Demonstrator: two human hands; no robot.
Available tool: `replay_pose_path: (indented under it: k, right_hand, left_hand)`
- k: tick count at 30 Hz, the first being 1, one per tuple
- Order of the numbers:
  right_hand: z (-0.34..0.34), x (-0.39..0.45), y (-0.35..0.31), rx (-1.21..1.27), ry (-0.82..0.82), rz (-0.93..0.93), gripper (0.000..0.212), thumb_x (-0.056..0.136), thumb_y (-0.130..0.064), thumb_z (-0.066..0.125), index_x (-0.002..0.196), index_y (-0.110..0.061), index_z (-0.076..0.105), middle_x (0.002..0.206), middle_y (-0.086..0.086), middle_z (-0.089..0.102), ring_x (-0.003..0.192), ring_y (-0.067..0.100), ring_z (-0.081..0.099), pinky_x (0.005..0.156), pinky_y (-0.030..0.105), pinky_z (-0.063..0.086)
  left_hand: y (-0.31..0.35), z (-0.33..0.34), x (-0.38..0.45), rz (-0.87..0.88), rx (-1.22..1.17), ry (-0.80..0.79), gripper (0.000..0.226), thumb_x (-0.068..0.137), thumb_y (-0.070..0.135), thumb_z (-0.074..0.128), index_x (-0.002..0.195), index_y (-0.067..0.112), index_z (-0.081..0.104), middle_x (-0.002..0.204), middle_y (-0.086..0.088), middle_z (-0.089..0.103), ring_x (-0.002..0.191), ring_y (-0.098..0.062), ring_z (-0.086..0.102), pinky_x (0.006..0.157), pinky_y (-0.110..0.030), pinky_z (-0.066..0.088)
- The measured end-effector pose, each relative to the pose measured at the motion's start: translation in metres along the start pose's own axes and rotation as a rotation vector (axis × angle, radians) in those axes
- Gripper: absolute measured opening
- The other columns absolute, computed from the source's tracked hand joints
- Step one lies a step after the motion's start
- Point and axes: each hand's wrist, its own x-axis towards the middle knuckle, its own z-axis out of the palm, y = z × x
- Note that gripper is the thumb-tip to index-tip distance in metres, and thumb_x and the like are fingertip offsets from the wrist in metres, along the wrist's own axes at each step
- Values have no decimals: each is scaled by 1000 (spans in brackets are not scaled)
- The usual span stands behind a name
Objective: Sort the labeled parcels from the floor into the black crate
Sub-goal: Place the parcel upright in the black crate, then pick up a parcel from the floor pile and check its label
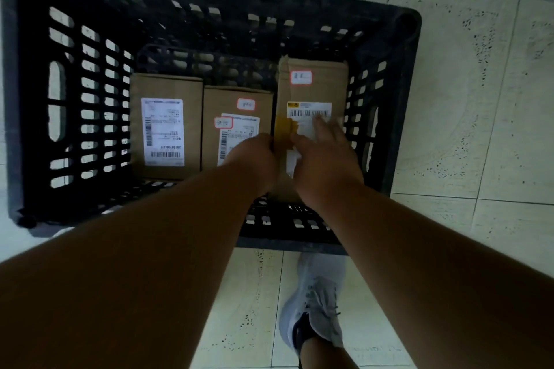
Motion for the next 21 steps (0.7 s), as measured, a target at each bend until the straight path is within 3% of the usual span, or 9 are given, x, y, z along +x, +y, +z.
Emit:
replay_pose_path:
  k: [3, 5, 6, 11, 14, 17, 21]
  right_hand:
    - [-27, 6, -3, -79, -152, -16, 58, 94, -26, 62, 148, -28, 41, 164, 11, 16, 149, 38, 16, 118, 54, 28]
    - [-62, 3, -11, -22, -151, 7, 54, 93, -20, 63, 144, -21, 46, 148, 13, 39, 132, 34, 44, 107, 48, 44]
    - [-84, -6, -18, 4, -103, 4, 52, 93, -18, 62, 142, -19, 47, 141, 12, 46, 123, 32, 50, 102, 46, 48]
    - [-212, -93, -64, 165, 325, -128, 49, 91, -21, 64, 138, -19, 48, 136, 10, 50, 124, 30, 50, 102, 48, 44]
    - [-303, -172, -90, 322, 571, -148, 56, 88, -26, 69, 139, -18, 49, 148, 10, 41, 131, 29, 46, 105, 48, 43]
    - [-387, -260, -115, 419, 748, -143, 58, 86, -29, 73, 139, -21, 49, 159, 10, 27, 140, 29, 38, 108, 49, 41]
    - [-466, -366, -138, 498, 906, -173, 55, 89, -32, 71, 139, -21, 49, 160, 9, 24, 143, 27, 34, 106, 53, 42]
  left_hand:
    - [14, -15, -15, -11, 207, 31, 38, 100, 14, 52, 137, 11, 49, 133, -13, 56, 117, -26, 57, 101, -38, 48]
    - [31, -32, -43, 85, 238, 132, 38, 97, 15, 56, 134, 14, 51, 128, -12, 59, 108, -25, 60, 91, -35, 51]
    - [42, -42, -62, 152, 241, 217, 38, 95, 15, 58, 133, 15, 52, 128, -11, 59, 107, -25, 60, 88, -35, 50]
    - [108, -126, -193, 415, 193, 528, 36, 92, 13, 53, 127, 22, 53, 123, -5, 59, 106, -26, 60, 77, -33, 43]
    - [150, -187, -295, 523, 169, 634, 43, 91, 8, 56, 130, 25, 52, 126, -4, 59, 105, -24, 61, 77, -33, 45]
    - [192, -233, -400, 669, 157, 697, 50, 86, 1, 55, 132, 21, 54, 126, -4, 60, 105, -23, 60, 81, -33, 45]
    - [232, -273, -522, 830, 146, 809, 44, 91, 1, 49, 130, 20, 56, 126, -3, 61, 105, -21, 60, 80, -29, 43]
